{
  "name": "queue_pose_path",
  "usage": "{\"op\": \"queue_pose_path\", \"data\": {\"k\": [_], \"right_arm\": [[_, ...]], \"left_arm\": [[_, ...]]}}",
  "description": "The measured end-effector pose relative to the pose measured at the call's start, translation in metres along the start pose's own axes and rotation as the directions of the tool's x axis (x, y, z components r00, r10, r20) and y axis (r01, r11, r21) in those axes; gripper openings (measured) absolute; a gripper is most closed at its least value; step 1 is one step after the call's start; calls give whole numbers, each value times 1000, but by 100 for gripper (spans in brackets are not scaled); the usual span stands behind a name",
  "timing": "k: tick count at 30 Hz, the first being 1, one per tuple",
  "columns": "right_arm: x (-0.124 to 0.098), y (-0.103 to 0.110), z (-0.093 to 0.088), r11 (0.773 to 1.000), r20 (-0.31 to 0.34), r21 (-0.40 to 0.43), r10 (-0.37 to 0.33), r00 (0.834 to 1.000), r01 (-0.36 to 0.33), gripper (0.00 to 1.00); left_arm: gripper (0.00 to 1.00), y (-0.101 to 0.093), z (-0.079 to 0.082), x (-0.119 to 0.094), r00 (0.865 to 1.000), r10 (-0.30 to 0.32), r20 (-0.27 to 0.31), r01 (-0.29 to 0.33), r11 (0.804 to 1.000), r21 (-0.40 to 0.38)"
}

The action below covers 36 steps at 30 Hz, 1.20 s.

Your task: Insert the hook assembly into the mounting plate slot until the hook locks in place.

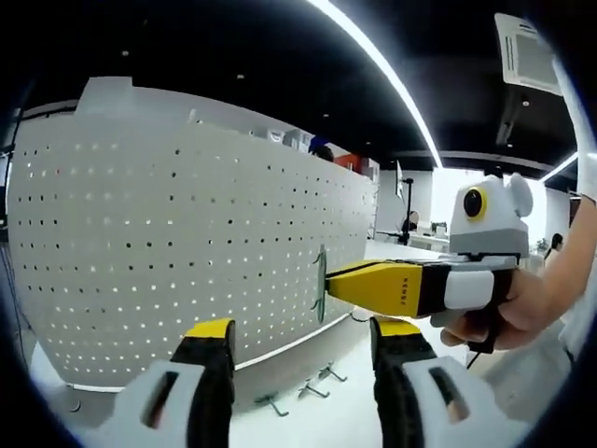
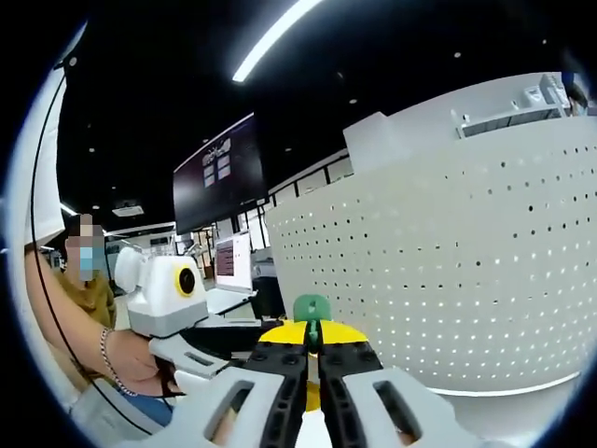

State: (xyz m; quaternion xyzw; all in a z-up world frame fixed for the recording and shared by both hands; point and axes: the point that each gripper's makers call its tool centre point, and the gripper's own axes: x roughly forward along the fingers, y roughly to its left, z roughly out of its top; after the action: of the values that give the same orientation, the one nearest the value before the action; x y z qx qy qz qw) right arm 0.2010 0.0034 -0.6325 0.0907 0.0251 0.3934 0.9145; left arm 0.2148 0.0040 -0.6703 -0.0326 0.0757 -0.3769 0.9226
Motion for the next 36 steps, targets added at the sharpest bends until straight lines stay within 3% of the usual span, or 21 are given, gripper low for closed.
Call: {"op": "queue_pose_path", "data": {"k": [5, 9, 23, 26, 30, 32, 36], "right_arm": [[0, -2, 0, 1000, 0, 19, -3, 1000, 3, 0], [-1, -2, 0, 1000, 0, 26, -7, 1000, 7, 0], [-1, -3, 0, 1000, -8, 15, -20, 1000, 20, 0], [-4, -14, 5, 995, -11, -46, -88, 996, 87, 0], [-9, -36, 12, 974, -17, -108, -201, 979, 198, 0], [-10, -38, 16, 970, -5, -121, -213, 977, 210, 0], [-16, -52, 17, 945, -10, -160, -292, 956, 287, 0]], "left_arm": [[89, -2, -7, 2, 1000, 4, -28, -3, 999, 36], [97, -4, -14, 2, 998, 8, -57, -4, 997, 71], [96, -7, -17, 1, 997, 6, -72, 2, 994, 105], [95, -6, -18, -1, 997, 7, -75, 1, 994, 108], [95, -5, -21, -1, 997, 7, -81, 1, 995, 102], [95, -4, -22, -1, 997, 9, -83, 0, 995, 100], [95, -5, -22, -2, 996, 7, -84, 1, 995, 101]]}}
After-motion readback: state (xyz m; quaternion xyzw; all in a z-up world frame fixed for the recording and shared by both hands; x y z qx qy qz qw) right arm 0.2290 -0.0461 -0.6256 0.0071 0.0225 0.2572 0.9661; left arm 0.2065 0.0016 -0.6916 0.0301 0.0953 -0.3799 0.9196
